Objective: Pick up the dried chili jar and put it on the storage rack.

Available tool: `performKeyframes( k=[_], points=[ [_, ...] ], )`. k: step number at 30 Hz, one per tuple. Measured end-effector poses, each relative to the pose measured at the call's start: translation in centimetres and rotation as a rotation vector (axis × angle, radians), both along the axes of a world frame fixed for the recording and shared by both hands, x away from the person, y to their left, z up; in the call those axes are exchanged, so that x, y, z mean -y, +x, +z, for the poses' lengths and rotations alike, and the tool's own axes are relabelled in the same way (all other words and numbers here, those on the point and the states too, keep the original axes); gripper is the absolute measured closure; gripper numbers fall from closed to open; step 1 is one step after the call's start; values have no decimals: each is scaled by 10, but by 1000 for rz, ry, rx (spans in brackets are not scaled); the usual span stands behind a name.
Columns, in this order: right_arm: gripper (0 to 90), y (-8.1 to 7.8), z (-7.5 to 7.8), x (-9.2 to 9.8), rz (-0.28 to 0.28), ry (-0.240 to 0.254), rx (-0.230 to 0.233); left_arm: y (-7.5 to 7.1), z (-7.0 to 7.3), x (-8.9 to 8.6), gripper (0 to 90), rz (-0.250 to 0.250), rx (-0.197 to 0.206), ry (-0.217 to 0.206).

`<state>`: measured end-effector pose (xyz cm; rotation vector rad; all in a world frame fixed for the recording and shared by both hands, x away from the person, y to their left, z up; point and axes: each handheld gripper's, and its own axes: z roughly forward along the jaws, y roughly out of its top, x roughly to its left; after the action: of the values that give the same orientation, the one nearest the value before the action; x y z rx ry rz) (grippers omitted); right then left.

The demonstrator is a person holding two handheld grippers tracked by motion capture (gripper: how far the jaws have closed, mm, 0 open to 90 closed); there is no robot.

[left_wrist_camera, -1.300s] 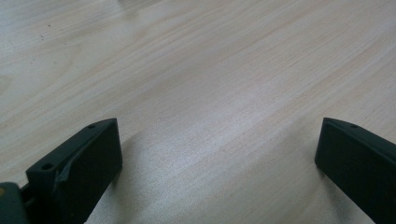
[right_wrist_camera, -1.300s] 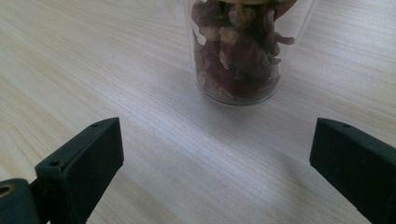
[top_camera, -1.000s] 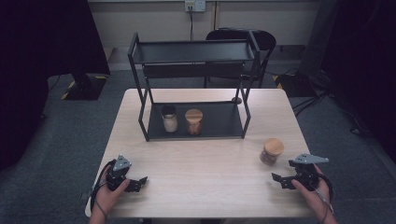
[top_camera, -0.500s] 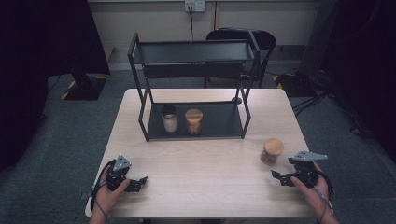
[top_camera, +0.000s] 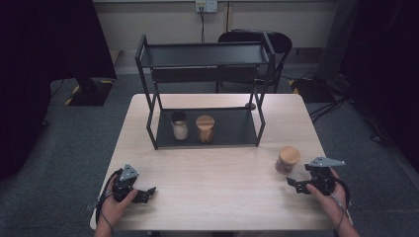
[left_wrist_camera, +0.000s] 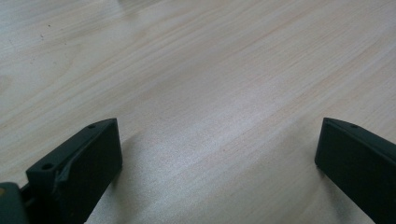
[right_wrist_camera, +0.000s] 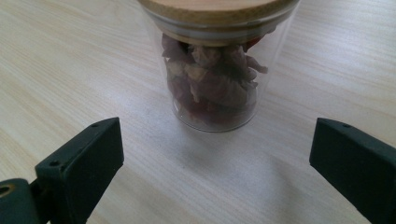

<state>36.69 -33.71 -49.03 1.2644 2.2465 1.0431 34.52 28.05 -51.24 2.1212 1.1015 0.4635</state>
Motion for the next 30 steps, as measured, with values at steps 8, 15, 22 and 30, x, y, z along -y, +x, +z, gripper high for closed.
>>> performKeyframes(
  k=[8, 15, 22, 30],
  points=[
    [17, 5, 0, -1, -10, -4, 8, 0, 0, 0, 2, 0, 0, 0],
    [17, 11, 2, -6, -8, -10, 18, 0, 0, 0, 2, 0, 0, 0],
    [19, 17, 7, -12, -9, -20, 33, 0, 0, 0, 3, 0, 0, 0],
    [24, 27, 9, -18, -16, -27, 43, 0, 0, 0, 2, 0, 0, 0]
  ],
)
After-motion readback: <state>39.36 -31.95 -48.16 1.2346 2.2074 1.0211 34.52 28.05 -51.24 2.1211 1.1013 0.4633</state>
